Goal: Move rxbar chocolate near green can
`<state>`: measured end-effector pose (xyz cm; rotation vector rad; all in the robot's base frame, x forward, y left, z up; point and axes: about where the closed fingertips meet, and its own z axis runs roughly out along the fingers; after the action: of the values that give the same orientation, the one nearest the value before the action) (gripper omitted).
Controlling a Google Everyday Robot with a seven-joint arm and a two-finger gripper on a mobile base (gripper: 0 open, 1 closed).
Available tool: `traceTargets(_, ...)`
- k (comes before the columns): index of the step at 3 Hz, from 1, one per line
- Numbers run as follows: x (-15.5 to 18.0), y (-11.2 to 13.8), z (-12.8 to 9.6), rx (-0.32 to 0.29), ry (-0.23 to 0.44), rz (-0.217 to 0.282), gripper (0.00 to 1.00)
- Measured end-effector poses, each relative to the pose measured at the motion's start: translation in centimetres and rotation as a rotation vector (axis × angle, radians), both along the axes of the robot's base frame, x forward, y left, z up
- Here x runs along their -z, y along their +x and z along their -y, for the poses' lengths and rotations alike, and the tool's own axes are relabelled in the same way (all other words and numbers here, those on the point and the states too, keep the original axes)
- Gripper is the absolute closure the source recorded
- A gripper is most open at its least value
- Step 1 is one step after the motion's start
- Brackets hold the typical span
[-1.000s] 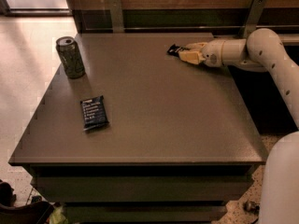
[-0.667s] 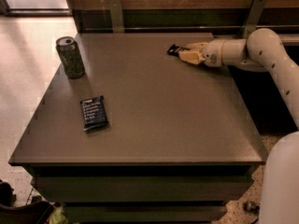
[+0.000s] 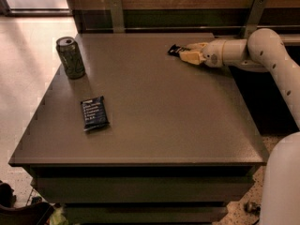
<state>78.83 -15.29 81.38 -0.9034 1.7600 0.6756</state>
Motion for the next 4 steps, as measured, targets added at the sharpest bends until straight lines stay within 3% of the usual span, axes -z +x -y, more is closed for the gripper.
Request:
traceTargets(1,-2.7,-0.9,-0.4,0.017,-0.048,0.029,1.0)
traceTargets(2,-8.6,-2.9,-1.7,0.015,-0.099,0.099,1.0)
traceTargets(3,-8.6,-2.9,-1.7,0.015,-0.099,0.099,1.0)
traceTargets(4,-9.0,-3.4,-3.1,-0.001,-0.07,0.13,1.0)
